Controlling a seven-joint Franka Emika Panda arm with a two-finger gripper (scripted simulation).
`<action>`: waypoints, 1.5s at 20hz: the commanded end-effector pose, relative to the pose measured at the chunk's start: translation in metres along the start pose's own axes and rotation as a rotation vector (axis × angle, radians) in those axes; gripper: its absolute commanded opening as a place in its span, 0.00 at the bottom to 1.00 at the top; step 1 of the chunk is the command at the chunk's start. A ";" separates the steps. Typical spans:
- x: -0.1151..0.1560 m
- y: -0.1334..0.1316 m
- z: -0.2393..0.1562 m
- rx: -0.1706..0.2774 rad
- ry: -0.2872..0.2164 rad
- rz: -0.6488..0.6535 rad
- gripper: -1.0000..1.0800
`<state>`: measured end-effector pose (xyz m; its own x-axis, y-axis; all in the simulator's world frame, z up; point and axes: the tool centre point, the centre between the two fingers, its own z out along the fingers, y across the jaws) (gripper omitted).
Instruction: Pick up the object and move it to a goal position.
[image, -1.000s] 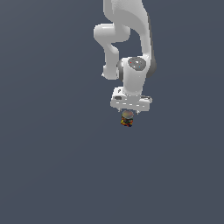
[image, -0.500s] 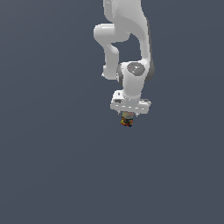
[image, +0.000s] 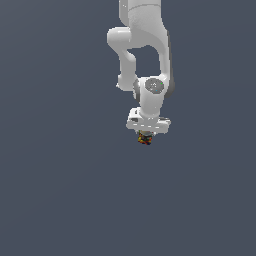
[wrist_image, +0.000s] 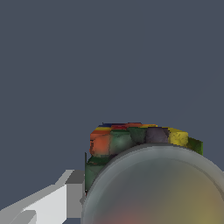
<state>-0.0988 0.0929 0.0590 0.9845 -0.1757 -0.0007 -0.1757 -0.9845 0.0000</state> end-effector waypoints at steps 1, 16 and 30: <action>0.000 0.000 0.001 0.000 0.001 0.000 0.00; 0.005 0.008 -0.011 0.000 0.001 0.000 0.00; 0.032 0.056 -0.073 0.001 0.001 0.000 0.00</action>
<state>-0.0786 0.0351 0.1264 0.9841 -0.1774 -0.0020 -0.1774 -0.9841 -0.0002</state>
